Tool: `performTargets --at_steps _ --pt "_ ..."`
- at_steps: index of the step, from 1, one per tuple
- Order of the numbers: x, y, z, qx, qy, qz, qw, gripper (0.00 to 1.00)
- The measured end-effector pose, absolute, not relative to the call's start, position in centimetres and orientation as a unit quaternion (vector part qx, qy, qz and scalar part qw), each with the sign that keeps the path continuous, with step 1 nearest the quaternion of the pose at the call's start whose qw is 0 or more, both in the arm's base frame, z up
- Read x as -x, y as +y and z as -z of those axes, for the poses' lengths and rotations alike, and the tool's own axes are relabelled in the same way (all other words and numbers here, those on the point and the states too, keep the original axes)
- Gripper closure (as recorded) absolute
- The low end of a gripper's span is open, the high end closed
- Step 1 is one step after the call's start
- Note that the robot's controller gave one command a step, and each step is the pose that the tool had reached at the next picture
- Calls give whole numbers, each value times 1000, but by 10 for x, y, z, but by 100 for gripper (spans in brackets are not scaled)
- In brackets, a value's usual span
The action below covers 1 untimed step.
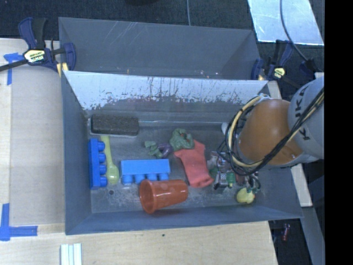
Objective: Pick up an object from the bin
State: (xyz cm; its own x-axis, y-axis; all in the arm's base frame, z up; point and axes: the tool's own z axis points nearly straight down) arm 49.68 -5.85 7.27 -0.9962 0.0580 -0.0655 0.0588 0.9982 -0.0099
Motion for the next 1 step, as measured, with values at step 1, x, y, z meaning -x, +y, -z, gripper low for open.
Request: performTargets --at_steps 1 --pt "-494 -76 -80 -18 999 6 35 100"
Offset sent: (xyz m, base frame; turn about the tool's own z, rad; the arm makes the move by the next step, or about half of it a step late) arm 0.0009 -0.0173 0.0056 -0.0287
